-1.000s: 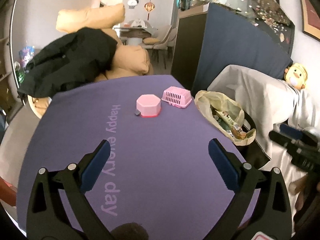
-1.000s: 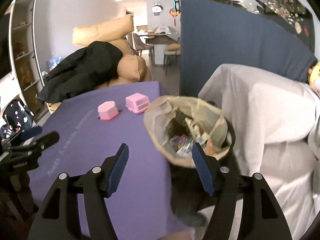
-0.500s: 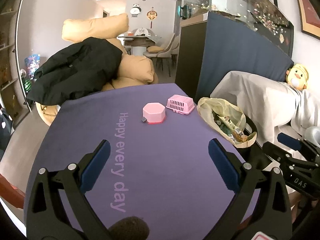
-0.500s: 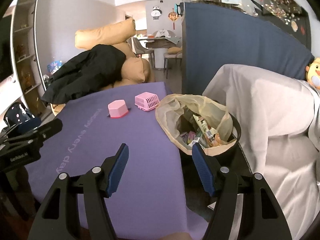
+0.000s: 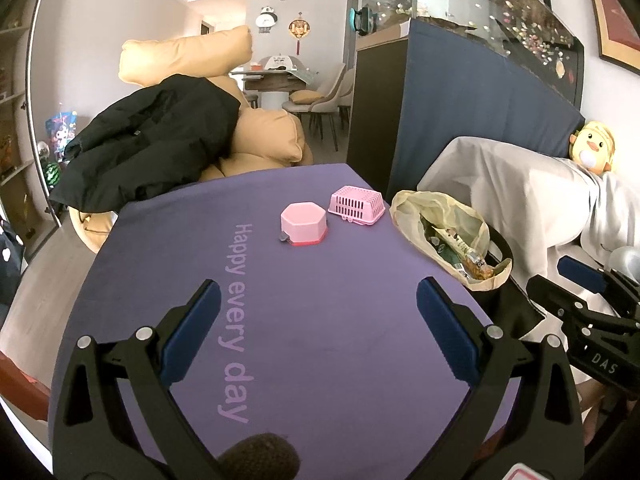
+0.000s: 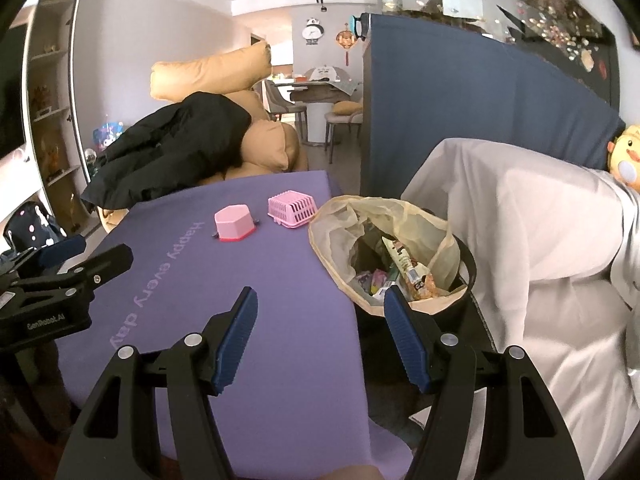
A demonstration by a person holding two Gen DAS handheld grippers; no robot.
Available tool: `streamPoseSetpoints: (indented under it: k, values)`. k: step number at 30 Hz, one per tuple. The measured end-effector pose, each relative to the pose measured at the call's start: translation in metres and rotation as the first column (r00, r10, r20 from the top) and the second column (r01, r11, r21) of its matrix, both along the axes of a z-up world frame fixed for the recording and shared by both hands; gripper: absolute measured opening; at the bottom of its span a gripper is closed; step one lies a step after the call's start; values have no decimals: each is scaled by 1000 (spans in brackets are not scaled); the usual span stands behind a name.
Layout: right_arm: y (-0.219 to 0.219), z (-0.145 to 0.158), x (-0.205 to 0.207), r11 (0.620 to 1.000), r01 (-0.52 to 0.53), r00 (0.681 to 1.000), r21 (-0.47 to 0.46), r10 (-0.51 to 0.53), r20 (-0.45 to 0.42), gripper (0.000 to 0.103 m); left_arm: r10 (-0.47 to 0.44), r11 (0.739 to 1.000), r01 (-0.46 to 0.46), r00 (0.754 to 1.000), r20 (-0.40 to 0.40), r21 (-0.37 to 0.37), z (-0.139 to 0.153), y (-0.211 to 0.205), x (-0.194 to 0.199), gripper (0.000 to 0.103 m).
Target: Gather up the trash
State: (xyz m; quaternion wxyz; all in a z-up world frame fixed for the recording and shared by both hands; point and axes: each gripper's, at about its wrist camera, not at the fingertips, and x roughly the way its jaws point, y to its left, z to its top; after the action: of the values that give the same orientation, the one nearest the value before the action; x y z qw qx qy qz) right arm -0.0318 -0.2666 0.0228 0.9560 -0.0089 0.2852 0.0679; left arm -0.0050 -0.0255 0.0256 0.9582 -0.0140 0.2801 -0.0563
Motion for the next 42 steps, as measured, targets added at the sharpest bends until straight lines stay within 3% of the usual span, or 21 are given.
streamPoseSetpoints:
  k: [42]
  values:
    - [-6, -3, 3, 1000, 15, 1000, 9, -14, -3, 62, -14, 1000, 14, 1000, -18, -8, -3, -5, 2, 94]
